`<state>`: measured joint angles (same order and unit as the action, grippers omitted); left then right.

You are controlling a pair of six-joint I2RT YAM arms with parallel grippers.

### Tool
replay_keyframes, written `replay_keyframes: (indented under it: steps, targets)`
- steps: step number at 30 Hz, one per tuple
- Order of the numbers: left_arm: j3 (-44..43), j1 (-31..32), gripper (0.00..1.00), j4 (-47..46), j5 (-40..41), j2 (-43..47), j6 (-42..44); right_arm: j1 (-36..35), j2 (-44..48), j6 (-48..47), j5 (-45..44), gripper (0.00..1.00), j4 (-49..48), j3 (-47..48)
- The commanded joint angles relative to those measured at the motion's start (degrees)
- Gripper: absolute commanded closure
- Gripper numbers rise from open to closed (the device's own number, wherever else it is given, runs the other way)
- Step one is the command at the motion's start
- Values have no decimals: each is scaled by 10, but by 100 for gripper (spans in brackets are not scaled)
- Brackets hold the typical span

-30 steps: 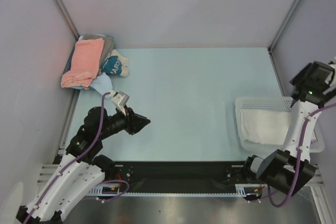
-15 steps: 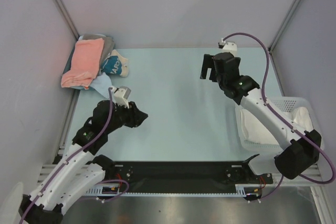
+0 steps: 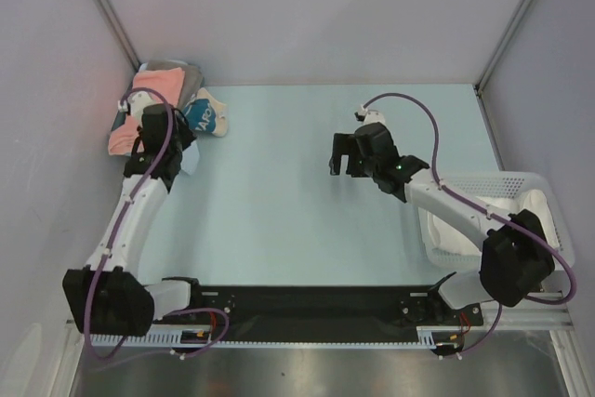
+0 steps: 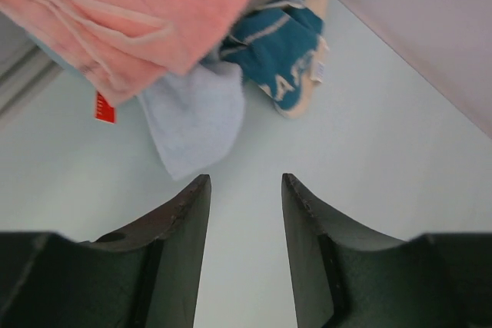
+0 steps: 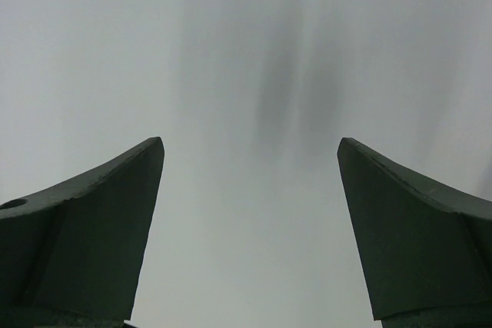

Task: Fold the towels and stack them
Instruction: Grab crumpled towel

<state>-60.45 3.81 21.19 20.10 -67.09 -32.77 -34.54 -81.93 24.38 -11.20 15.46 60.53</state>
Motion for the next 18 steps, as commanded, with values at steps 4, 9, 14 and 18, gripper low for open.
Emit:
replay_keyframes:
  steps: [4, 9, 14, 18]
  targets:
    - [-53, -57, 48, -18, 103, -94, -47, -25, 19, -2, 61, 0, -61, -24]
    - [-106, -79, 47, -27, 120, -184, -62, -23, 29, -14, 62, 0, -58, -39]
    - [-143, -86, 47, -52, 136, -240, -46, -24, 31, -14, 87, 0, -74, -57]
    - [-187, -98, 48, -34, 143, -295, -47, -21, 29, -19, 89, 0, -70, -56]
